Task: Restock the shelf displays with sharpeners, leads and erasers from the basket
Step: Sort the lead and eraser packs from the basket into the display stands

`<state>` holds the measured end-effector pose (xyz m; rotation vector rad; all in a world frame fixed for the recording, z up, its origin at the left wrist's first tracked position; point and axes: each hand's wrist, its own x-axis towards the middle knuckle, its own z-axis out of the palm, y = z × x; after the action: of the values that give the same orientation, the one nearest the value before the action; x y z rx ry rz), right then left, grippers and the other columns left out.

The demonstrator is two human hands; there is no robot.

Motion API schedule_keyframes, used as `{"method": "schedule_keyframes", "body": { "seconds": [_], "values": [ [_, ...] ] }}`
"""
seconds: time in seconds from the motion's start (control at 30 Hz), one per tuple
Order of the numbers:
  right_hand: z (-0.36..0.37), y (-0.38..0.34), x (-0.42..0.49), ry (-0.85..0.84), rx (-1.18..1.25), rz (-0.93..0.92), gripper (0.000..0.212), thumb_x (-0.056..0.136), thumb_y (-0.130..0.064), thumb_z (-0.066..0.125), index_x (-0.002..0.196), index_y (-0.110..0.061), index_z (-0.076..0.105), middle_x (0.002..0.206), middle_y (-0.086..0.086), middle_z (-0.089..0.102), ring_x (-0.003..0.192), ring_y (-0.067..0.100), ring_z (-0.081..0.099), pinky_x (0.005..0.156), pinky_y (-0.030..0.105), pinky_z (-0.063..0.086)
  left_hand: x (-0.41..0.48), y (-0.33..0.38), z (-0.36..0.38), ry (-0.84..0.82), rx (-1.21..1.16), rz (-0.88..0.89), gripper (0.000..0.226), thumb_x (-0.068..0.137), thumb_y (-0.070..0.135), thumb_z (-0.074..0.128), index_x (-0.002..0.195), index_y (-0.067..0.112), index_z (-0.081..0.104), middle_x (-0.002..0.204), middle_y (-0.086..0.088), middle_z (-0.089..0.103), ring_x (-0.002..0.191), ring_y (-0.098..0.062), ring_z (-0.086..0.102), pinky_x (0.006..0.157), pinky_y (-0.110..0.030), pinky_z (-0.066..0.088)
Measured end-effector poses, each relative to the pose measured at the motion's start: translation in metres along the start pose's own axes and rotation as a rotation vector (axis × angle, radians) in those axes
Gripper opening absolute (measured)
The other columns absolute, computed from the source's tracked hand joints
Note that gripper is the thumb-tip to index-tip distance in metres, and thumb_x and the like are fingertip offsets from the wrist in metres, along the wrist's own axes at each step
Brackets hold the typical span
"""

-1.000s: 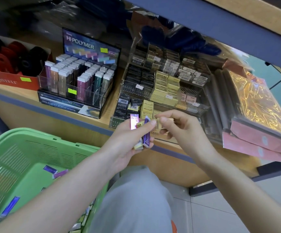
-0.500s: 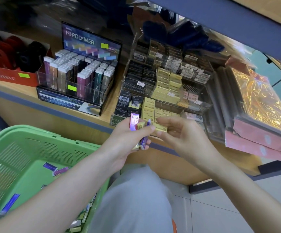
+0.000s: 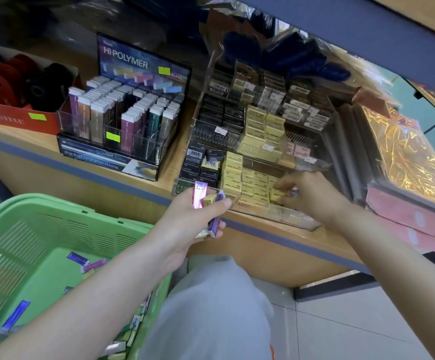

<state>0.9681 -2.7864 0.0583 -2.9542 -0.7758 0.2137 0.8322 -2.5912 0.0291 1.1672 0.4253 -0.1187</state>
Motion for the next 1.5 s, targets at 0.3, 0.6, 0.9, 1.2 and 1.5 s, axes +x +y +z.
{"method": "schedule_keyframes", "body": {
  "seconds": [0.3, 0.6, 0.9, 1.2, 1.5],
  "values": [
    [0.008, -0.004, 0.009, 0.008, -0.126, 0.012, 0.018, 0.080, -0.016, 0.075, 0.099, -0.016, 0.074, 0.105, -0.002, 0.071, 0.095, 0.018, 0.063, 0.077, 0.025, 0.046, 0.002, 0.000, -0.003, 0.019, 0.013, -0.028, 0.022, 0.084, 0.017, 0.069, 0.104, 0.012, 0.061, 0.089, -0.008, 0.065, 0.055, -0.008, 0.059, 0.056, -0.021, 0.054],
    [0.007, -0.007, 0.010, -0.022, -0.209, 0.007, 0.016, 0.091, -0.024, 0.062, 0.103, -0.023, 0.073, 0.113, -0.005, 0.069, 0.103, 0.019, 0.062, 0.079, 0.027, 0.047, 0.002, 0.000, 0.000, -0.010, -0.197, -0.111, 0.021, 0.092, 0.014, 0.058, 0.109, 0.002, 0.059, 0.084, -0.010, 0.065, 0.058, -0.015, 0.061, 0.057, -0.025, 0.055],
    [0.008, -0.082, -0.033, -0.055, 0.815, -0.024, 0.038, 0.083, -0.035, 0.064, 0.119, -0.028, 0.053, 0.104, -0.012, 0.060, 0.080, 0.006, 0.066, 0.078, 0.027, 0.056, -0.005, 0.004, -0.001, -0.036, -0.189, -0.065, 0.015, 0.092, 0.008, 0.057, 0.106, 0.003, 0.062, 0.079, -0.010, 0.071, 0.066, -0.015, 0.067, 0.065, -0.028, 0.060],
    [0.009, -0.094, -0.043, 0.005, 0.963, 0.038, 0.019, 0.079, -0.011, 0.074, 0.084, -0.017, 0.057, 0.081, -0.005, 0.062, 0.056, 0.005, 0.061, 0.055, 0.016, 0.048, -0.016, 0.000, -0.008, -0.028, -0.074, -0.012, 0.020, 0.093, 0.019, 0.056, 0.110, 0.007, 0.059, 0.080, -0.008, 0.074, 0.071, -0.016, 0.070, 0.068, -0.028, 0.060],
    [0.004, -0.141, -0.041, -0.016, 1.249, 0.009, 0.006, 0.087, -0.002, 0.063, 0.088, -0.007, 0.062, 0.080, 0.004, 0.063, 0.064, 0.009, 0.065, 0.068, 0.016, 0.055, -0.031, 0.017, -0.050, 0.092, 0.038, 0.143, 0.022, 0.086, 0.012, 0.066, 0.106, 0.014, 0.057, 0.085, -0.003, 0.068, 0.064, -0.006, 0.061, 0.059, -0.021, 0.052]
  ]
}}
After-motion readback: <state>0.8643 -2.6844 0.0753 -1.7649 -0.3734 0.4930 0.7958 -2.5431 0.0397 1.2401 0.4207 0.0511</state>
